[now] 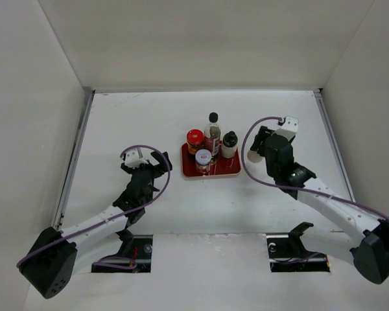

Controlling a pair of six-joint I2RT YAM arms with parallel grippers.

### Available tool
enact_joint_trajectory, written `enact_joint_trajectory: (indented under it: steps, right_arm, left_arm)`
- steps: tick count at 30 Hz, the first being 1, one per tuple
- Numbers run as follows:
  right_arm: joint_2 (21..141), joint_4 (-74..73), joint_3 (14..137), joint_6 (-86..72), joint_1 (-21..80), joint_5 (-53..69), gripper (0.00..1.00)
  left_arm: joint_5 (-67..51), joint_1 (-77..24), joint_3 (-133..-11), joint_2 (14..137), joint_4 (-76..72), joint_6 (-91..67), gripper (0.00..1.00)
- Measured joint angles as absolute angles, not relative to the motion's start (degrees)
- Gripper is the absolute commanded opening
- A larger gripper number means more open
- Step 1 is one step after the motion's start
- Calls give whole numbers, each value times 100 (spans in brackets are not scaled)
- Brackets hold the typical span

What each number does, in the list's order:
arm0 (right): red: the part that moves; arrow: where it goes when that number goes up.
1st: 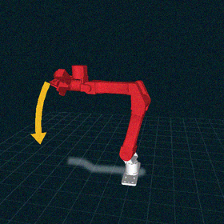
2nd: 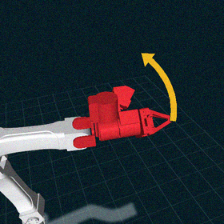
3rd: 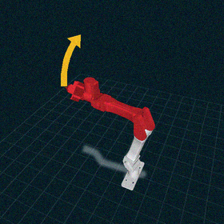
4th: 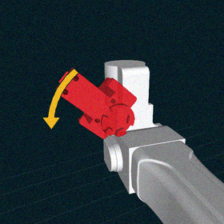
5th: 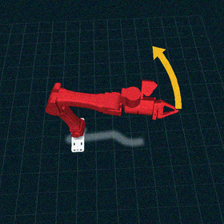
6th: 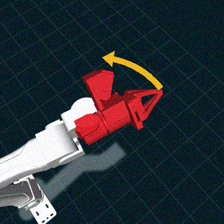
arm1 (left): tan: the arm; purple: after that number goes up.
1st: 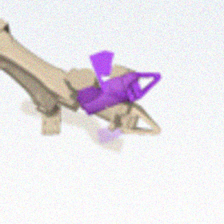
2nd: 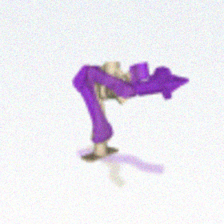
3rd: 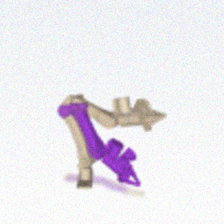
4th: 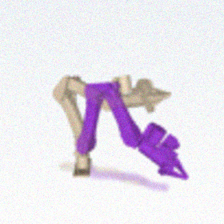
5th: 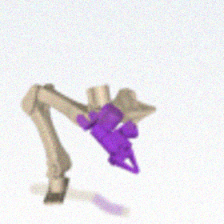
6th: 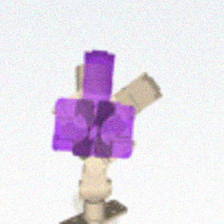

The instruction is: Organize the condiment bottles

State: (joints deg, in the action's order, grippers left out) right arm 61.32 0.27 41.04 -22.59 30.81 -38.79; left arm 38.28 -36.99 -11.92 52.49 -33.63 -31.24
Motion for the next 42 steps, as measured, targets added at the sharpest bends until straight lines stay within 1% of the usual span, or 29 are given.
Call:
enact_joint_trajectory:
  steps: [4,9,16,23,25,30,32,34,38,42]
  right_arm:
    - [6117,152,4104,-2414,3850,-3850,52]
    - [6716,558,4104,-2512,4442,-3680,52]
    - [7693,1129,4261,-2488,4698,-3564,53]
    - [8128,1614,4272,-2272,4700,-3594,54]
    - [8228,1754,4272,-2178,4700,-3616,57]
    - [8425,1916,4283,-2027,4716,-3695,70]
    - [8447,1953,4294,-1997,4737,-3712,72]
    - [8447,1964,4294,-1981,4764,-3717,76]
    - [8335,2018,4296,-1927,4834,-3734,100]
    - [7771,1986,4283,-1874,4884,-3806,100]
  left_arm:
    - [3798,-3586,-1190,5253,-3371,-3199,100]
    - [3769,-3487,-1155,5258,-3391,-3260,100]
    - [3743,-3350,-1120,5347,-3393,-3347,100]
    - [3717,-3339,-1120,5513,-3406,-3361,100]
    - [3708,-3341,-1120,5610,-3402,-3365,100]
    - [3721,-3339,-1120,5752,-3398,-3369,100]
    - [3726,-3341,-1120,5754,-3387,-3371,100]
    - [3726,-3339,-1120,5754,-3387,-3382,100]
    - [3730,-3341,-1146,5791,-3345,-3398,100]
    - [3726,-3371,-1367,5986,-3096,-3417,100]
